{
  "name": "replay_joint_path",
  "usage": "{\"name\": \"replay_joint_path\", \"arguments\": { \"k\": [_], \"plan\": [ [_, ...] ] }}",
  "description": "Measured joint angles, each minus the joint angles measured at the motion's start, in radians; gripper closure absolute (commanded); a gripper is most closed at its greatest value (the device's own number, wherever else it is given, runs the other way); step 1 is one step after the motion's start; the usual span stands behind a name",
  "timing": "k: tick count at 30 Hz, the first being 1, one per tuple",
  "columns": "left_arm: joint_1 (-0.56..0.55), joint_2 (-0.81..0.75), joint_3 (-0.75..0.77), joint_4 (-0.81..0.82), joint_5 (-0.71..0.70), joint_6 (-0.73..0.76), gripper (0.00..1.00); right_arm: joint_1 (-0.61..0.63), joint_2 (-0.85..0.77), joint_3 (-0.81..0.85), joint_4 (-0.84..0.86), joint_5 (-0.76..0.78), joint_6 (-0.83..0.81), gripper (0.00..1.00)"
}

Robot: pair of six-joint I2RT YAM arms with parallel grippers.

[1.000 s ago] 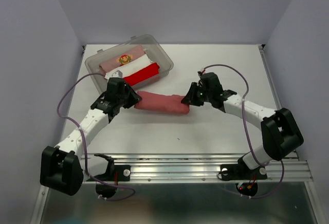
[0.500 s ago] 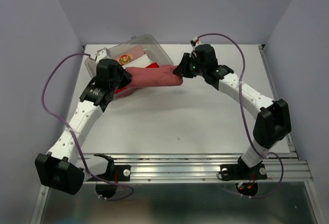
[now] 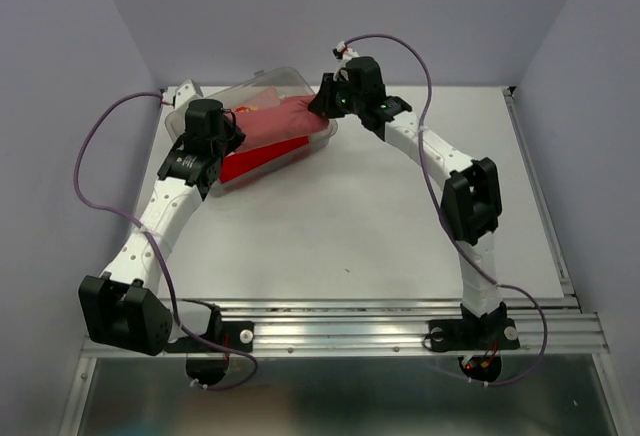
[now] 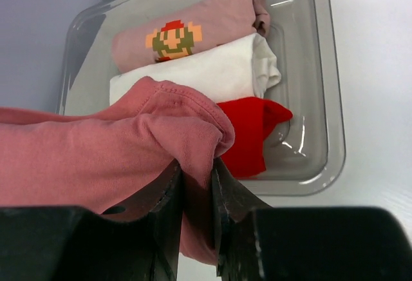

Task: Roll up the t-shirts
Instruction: Place the T-shirt in the bin.

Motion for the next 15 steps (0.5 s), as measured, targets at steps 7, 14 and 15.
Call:
{"name": "replay_joint_path", "arguments": {
  "k": [7, 14, 15],
  "plan": [
    [0.047, 0.034, -0.050, 0.071, -0.036, 0.003, 1.00, 0.007, 0.213, 0.193, 0.024, -0.081, -0.006, 0.99],
    [0.101, 0.145, -0.115, 0.162, -0.018, 0.021, 1.00, 0.006, 0.331, 0.262, 0.029, -0.127, -0.009, 0.99],
    [0.105, 0.159, -0.121, 0.169, -0.017, 0.022, 1.00, 0.006, 0.338, 0.262, 0.029, -0.128, -0.011, 0.99]
  ]
}}
